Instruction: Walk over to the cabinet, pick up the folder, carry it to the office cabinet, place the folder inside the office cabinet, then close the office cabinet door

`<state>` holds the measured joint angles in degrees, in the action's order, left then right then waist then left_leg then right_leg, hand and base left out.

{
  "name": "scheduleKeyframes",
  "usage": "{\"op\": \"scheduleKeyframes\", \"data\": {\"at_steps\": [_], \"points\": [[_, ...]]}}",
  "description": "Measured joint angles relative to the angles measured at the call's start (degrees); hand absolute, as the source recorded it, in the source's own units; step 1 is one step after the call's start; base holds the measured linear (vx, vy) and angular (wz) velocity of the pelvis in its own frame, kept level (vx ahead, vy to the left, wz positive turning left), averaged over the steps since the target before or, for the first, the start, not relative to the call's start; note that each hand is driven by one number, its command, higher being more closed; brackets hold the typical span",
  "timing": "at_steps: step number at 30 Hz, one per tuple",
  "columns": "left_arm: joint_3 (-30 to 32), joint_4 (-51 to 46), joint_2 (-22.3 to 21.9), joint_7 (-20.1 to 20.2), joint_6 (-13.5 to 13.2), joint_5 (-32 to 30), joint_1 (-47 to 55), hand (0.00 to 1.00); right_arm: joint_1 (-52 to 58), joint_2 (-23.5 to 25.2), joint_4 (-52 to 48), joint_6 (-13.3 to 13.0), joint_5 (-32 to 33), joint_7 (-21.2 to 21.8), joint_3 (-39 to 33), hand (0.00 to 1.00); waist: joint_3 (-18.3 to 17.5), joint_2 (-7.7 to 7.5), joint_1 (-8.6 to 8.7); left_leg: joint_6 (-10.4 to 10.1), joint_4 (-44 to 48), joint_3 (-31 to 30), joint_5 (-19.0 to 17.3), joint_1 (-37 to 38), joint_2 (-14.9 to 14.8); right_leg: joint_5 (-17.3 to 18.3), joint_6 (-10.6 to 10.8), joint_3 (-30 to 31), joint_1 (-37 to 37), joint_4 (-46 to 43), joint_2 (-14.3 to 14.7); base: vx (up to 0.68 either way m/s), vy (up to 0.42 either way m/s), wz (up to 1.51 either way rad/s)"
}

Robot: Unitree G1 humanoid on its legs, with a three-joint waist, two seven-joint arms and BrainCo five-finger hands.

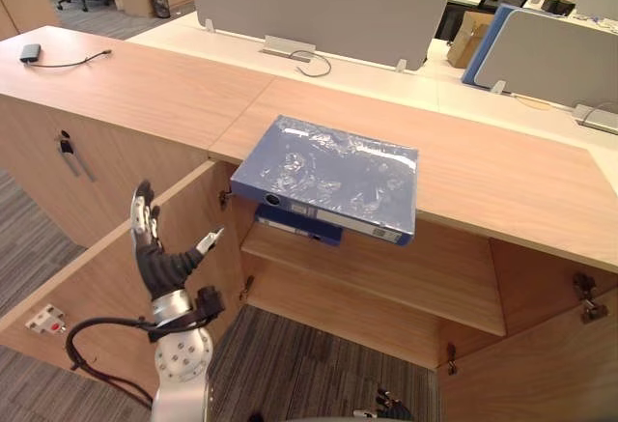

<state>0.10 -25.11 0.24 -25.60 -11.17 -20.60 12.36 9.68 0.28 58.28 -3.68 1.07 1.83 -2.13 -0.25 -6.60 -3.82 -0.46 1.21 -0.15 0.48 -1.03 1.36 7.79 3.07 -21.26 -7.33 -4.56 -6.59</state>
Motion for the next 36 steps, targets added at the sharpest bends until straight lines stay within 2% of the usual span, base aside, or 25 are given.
{"op": "scheduleKeyframes", "data": {"at_steps": [1,3,5,7,12,22,32,36], "points": [[-1.9,0.0,2.5,-2.1,0.6,-8.1,-2.5,0.0,-0.1,-0.1,0.3,-0.1,0.0,0.0,0.1,0.0,-0.4,0.03,0.38,-0.1,-1.2,0.2,0.8,0.1,-0.2,0.0,0.0,0.9,0.4,0.5,0.3,-0.09,-0.032,-0.07],[-3.5,0.1,4.6,-2.7,0.7,-11.3,-3.9,0.0,-0.3,-0.2,0.6,-0.2,0.0,0.1,0.1,0.0,-0.8,-0.09,0.81,-0.1,-1.4,0.4,1.2,0.1,-0.4,-0.1,-0.1,1.2,0.5,0.8,0.5,-0.05,-0.029,-0.09],[-6.1,1.6,7.9,-4.0,1.0,-19.0,-6.7,0.0,-1.1,-0.6,2.3,-0.9,0.0,0.2,1.3,0.0,-1.5,0.13,1.5,-0.1,-1.8,1.2,1.6,0.5,-0.8,-0.3,-0.5,2.1,0.6,1.3,0.9,-0.03,-0.035,-0.19],[-6.9,6.0,10.4,-4.5,1.2,-23.2,-9.4,0.0,-1.2,-0.8,2.2,-0.9,-0.1,0.3,1.3,0.0,-1.5,0.44,1.55,0.0,-3.5,1.5,2.5,1.9,-0.7,-0.5,-0.8,2.5,0.1,1.8,1.2,-0.01,-0.02,-0.17],[-6.3,13.8,17.0,-4.8,4.0,-31.9,-11.6,0.0,-1.4,-2.0,2.3,-1.8,-0.6,0.4,1.3,0.0,-1.3,0.82,3.24,0.0,-6.0,2.7,3.6,3.4,-1.0,-1.0,-1.4,3.5,0.0,2.8,1.7,-0.02,-0.006,-0.11],[-4.3,18.7,21.6,-4.8,5.6,-36.1,-14.1,0.0,-2.4,-3.2,2.3,-2.7,-2.4,0.9,2.2,0.0,0.0,1.66,4.48,0.0,-6.1,3.8,3.6,4.1,-0.8,-2.1,-1.4,4.7,-0.7,4.0,1.7,-0.03,0.008,-0.07],[-4.3,22.9,23.1,-4.7,6.2,-38.2,-16.0,0.0,-3.0,-4.2,2.3,-2.7,-3.3,1.4,2.2,0.0,1.0,2.02,4.91,0.0,-6.2,4.3,3.6,4.2,-0.9,-2.5,-1.2,5.4,-0.6,4.4,2.0,-0.02,0.003,-0.02],[-4.4,23.7,24.0,-4.7,6.5,-38.4,-17.2,0.0,-3.5,-4.4,2.2,-2.7,-4.4,1.4,2.2,0.0,1.2,2.08,5.8,0.0,-6.2,4.6,3.6,4.2,-0.9,-2.7,-1.3,5.8,-0.7,4.9,2.1,-0.01,-0.006,-0.04]]}}
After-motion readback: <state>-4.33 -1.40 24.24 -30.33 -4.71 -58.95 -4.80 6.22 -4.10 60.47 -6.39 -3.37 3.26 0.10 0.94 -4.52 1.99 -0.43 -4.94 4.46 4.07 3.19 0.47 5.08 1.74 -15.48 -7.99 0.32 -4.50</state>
